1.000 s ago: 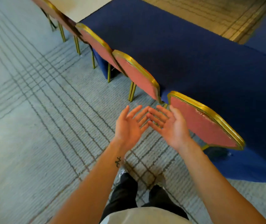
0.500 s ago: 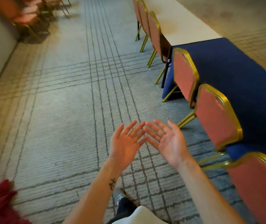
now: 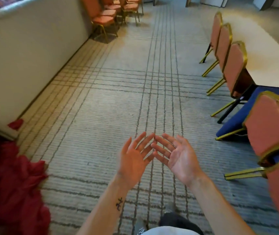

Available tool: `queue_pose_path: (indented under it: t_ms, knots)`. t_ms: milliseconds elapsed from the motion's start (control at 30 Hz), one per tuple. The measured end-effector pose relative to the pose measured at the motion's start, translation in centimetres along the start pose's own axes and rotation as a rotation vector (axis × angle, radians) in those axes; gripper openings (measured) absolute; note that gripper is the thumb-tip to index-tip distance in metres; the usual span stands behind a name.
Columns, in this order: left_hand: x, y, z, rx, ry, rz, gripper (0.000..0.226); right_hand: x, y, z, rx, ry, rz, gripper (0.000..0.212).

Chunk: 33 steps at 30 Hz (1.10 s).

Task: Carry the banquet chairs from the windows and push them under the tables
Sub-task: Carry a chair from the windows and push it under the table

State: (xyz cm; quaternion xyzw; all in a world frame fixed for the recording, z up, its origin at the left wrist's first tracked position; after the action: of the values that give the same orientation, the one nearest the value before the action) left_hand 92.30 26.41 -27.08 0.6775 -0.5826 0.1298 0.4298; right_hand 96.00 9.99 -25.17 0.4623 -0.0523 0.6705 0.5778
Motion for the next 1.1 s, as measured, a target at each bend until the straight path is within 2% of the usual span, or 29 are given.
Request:
queue_pose_path:
  t_ms: [300, 533, 700, 967, 1100]
  knots:
    - [-3.8, -9.2, -7.5, 0.072, 0.059, -0.111, 0.059, 5.3, -13.9, 0.4, 0.124, 0.102, 0.072, 0.054]
    - [-4.0, -20.7, -17.5, 0.145, 0.104, -0.188, 0.058, 11.7, -29.8, 4.4, 0.232, 0.039, 0.125, 0.058]
    - [-3.9, -26.7, -23.9, 0.202, 0.166, -0.21, 0.057, 16.8, -37.5, 7.2, 0.261, 0.054, 0.193, 0.056]
    - [-7.4, -36.0, -32.1, 0.227, 0.224, -0.291, 0.056, 23.1, -50.4, 8.7, 0.299, 0.033, 0.155, 0.056]
    - [-10.3, -42.2, -37.7, 0.229, 0.228, -0.278, 0.056, 26.8, -58.2, 7.8, 0.326, 0.03, 0.112, 0.054]
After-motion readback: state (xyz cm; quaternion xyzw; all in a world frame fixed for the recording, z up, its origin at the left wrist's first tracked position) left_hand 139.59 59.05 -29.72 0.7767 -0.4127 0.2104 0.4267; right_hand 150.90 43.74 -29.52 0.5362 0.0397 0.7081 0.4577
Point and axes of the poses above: each hand's wrist, its own y-axis away from the middle knuckle, its own x-axis out of the palm, z = x × y, the point moved 1 cm from there along -y, towards the middle knuckle, and after that the axes turned 7 degrees about -y, right-handed, at the moved point
